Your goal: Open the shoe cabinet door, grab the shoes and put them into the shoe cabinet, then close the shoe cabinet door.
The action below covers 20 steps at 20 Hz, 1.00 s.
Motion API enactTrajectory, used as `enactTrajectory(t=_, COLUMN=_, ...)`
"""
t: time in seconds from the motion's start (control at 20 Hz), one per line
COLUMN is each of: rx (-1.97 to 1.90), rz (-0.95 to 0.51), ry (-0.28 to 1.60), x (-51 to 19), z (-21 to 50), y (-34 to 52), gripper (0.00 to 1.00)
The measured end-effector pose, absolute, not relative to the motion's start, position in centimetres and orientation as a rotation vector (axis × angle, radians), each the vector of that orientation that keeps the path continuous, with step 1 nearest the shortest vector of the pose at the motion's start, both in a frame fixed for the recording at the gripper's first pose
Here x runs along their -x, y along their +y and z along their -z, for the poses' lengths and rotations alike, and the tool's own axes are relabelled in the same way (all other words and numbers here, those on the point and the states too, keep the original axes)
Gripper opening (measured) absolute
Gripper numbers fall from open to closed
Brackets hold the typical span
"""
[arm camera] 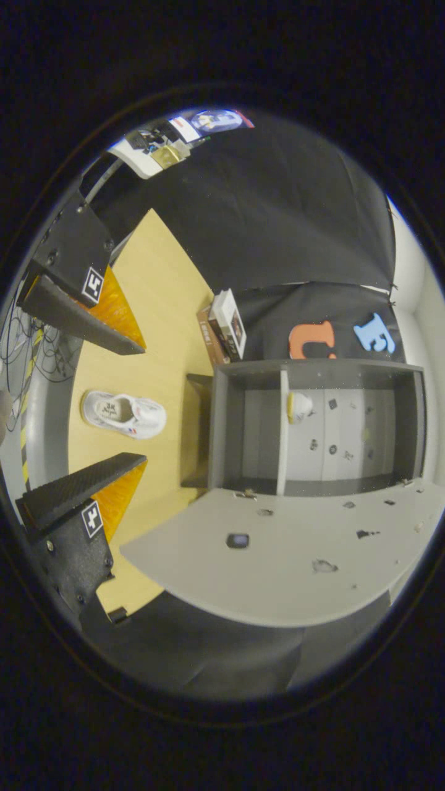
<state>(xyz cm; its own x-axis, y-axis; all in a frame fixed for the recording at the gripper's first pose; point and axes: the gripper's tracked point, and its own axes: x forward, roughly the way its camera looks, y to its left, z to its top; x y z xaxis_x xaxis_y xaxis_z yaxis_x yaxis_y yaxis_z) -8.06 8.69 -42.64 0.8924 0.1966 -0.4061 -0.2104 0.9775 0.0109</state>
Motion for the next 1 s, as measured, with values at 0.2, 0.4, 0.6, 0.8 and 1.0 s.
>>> enactTrajectory(t=0.2, rx=0.022, rz=-0.196, ry=0.533, x=2.8, z=50.0, y=10.8, gripper=1.00)
enactTrajectory(t=0.4, rx=0.003, rz=-0.172, ry=0.641, x=-0.9, z=54.9, y=11.6, gripper=1.00)
enactTrajectory(t=0.6, rx=0.016, rz=-0.170, ry=0.648, x=-4.5, z=56.1, y=12.0, gripper=1.00)
enactTrajectory(t=0.8, rx=0.045, rz=-0.176, ry=0.639, x=-7.2, z=57.3, y=12.3, gripper=1.00)
enactTrajectory(t=1.0, rx=0.049, rz=-0.216, ry=0.626, x=-8.4, z=57.5, y=11.9, gripper=1.00)
